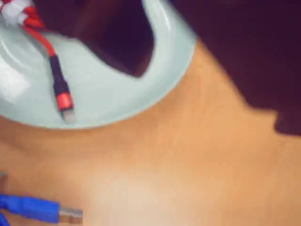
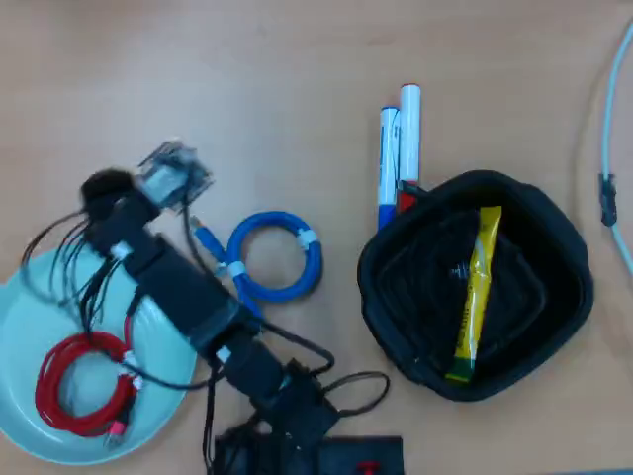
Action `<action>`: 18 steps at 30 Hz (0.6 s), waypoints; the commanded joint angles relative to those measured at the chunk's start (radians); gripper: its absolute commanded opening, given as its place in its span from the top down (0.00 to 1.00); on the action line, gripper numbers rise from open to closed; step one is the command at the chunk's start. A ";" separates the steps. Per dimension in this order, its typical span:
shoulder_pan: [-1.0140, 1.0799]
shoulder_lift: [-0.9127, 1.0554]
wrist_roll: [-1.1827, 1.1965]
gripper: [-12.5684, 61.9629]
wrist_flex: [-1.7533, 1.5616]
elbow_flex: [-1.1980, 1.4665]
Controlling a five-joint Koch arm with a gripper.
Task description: Put a black charging cable in a black bowl and put a red charging cable in a green bowl
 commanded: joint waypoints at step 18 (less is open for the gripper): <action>0.430 0.091 -0.558 0.39 -0.044 0.127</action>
